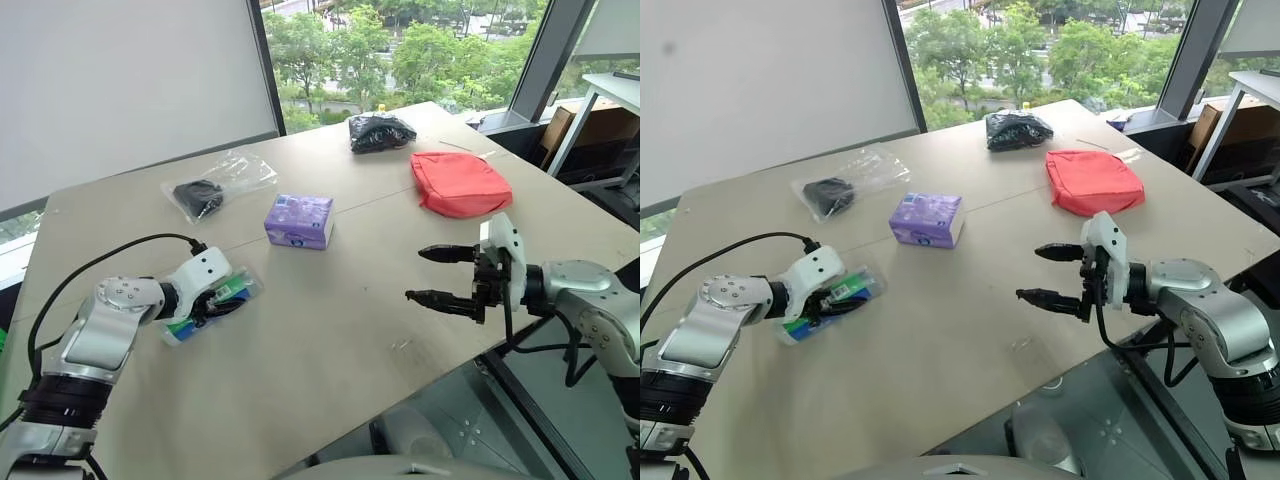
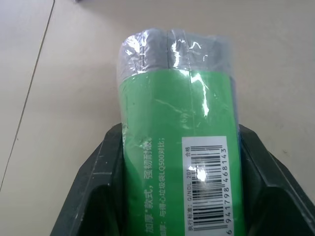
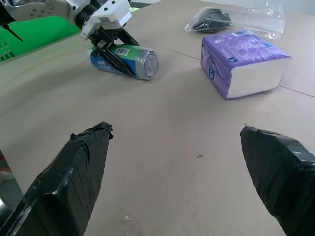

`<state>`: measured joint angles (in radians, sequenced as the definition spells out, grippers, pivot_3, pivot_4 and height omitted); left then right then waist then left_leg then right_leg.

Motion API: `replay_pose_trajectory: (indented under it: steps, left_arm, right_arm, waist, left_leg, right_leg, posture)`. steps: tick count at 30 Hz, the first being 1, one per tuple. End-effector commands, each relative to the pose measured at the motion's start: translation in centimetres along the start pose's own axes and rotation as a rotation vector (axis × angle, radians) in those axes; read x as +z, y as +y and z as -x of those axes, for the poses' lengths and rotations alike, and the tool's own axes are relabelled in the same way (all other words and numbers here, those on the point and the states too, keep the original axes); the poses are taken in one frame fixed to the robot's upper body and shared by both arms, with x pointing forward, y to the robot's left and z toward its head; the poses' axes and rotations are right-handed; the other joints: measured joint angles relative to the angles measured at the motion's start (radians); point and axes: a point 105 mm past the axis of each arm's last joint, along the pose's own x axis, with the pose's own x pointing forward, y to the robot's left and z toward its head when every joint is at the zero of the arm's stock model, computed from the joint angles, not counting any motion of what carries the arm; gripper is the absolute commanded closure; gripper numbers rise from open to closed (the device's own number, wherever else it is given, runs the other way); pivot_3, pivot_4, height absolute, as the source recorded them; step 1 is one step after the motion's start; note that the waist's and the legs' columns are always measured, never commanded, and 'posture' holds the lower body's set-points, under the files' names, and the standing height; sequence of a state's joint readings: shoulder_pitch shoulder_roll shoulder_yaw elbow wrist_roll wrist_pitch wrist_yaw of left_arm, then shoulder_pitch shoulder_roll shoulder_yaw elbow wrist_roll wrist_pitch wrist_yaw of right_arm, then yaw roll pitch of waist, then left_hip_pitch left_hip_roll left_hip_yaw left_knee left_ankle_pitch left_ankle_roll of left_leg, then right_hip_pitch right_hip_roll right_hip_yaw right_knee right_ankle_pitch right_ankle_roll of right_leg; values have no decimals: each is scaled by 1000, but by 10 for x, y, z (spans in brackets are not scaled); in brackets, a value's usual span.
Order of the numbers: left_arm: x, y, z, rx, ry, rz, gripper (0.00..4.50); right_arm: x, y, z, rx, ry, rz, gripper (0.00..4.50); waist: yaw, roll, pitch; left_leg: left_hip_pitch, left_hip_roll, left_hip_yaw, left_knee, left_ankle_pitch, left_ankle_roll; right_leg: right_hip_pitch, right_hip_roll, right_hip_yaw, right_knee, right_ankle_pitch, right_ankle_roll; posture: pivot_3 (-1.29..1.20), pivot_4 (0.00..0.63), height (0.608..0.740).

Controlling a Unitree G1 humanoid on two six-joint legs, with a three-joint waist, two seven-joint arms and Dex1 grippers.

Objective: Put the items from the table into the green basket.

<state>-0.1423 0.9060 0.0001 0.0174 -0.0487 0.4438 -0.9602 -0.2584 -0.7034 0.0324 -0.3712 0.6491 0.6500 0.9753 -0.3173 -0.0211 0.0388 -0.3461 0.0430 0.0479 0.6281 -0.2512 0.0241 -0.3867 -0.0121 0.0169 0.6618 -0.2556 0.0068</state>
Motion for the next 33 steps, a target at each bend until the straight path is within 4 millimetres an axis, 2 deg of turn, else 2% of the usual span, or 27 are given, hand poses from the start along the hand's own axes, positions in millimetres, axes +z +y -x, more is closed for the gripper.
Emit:
replay_pose_trajectory:
  steps: [1, 3, 5, 8, 10, 12, 16, 18, 19, 23, 25, 27, 33]
  left_arm:
    - [15, 19, 3, 132, -115, 117, 2499]
    - [39, 43, 19, 266, -220, 146, 2504]
    - [53, 65, 39, 400, -278, 160, 2504]
    - [56, 94, 77, 592, -274, 142, 2504]
    - [40, 125, 129, 821, -201, 135, 2504]
    - [25, 140, 165, 964, -148, 150, 2504]
    - [-14, 155, 238, 1242, -47, 225, 2504]
    - [-29, 154, 259, 1317, 0, 238, 2504]
    - [-36, 152, 270, 1349, 18, 250, 2504]
    - [-58, 144, 296, 1442, 70, 291, 2504]
    - [-76, 138, 303, 1480, 108, 334, 2504]
    - [-87, 134, 303, 1485, 122, 364, 2504]
    - [-113, 134, 275, 1423, 107, 444, 2504]
  right_arm:
    - [19, 2, -6, 35, -60, 50, 0]
    - [30, 4, -12, 56, -96, 57, 0]
    - [41, 5, -17, 73, -135, 63, 0]
    - [56, 7, -25, 97, -181, 63, 0]
    - [66, 9, -33, 127, -218, 64, 0]
    - [71, 9, -39, 142, -236, 65, 0]
    - [78, 8, -53, 174, -265, 68, 0]
    - [80, 8, -60, 195, -273, 73, 0]
    - [82, 10, -64, 214, -281, 78, 0]
    - [92, 13, -71, 269, -310, 91, 0]
    - [97, 14, -74, 293, -327, 93, 0]
    - [98, 15, -75, 304, -332, 98, 0]
    - [101, 20, -79, 334, -335, 114, 0]
  waist:
    - [6, 0, 1]
    - [21, -1, 3]
    - [44, -8, 6]
    - [62, -12, 5]
    - [65, -12, 5]
    - [69, -12, 5]
    - [96, -12, 5]
    - [109, -11, 5]
    - [150, -13, 4]
    - [205, -16, 2]
    - [225, -18, 1]
    - [248, -19, 0]
    - [284, -19, -1]
  left_leg:
    - [0, 0, 0, 0, 0, 0]
    - [-1, -1, 0, 1, 0, 0]
    - [-2, -1, -1, 2, 0, 0]
    - [-18, 0, -3, 7, 0, 0]
    - [-29, -1, -3, 7, 0, 0]
    - [-38, -1, -2, 9, 0, 0]
    - [-40, -3, -2, 7, -1, -1]
    - [-40, -3, -2, 7, -1, -1]
    - [-40, -3, -1, 7, -1, -1]
    - [-40, -4, -2, 9, -2, -2]
    - [-39, -4, -2, 9, -1, -2]
    - [-38, -4, -2, 9, -3, -7]
    - [-40, -4, 0, 8, -1, -11]
  right_leg:
    - [0, 0, 0, 0, 0, 0]
    - [0, 0, 0, 0, 0, 0]
    - [-1, 0, -1, 1, 0, 1]
    - [-15, 0, -3, 3, 1, 0]
    - [-25, -1, -2, 4, 4, -3]
    - [-36, -1, -1, 7, 4, -4]
    - [-39, -4, -2, 7, 4, -4]
    - [-39, -5, -2, 7, 4, -4]
    - [-39, -5, -2, 7, 4, -4]
    - [-40, -10, -6, 10, 4, -5]
    - [-39, -10, -7, 11, 4, -6]
    - [-39, -12, -7, 12, 5, -7]
    - [-39, -22, -18, 14, 4, -8]
  posture:
    - [-228, 0, 740]
    - [-217, 0, 740]
    - [-205, 0, 740]
    - [-176, 0, 740]
    - [-152, 0, 740]
    - [-129, 0, 740]
    - [-79, 0, 740]
    - [-49, 0, 740]
    - [-33, 0, 740]
    - [-11, 0, 740]
    - [2, 0, 740]
    - [11, 0, 740]
    - [12, 0, 740]
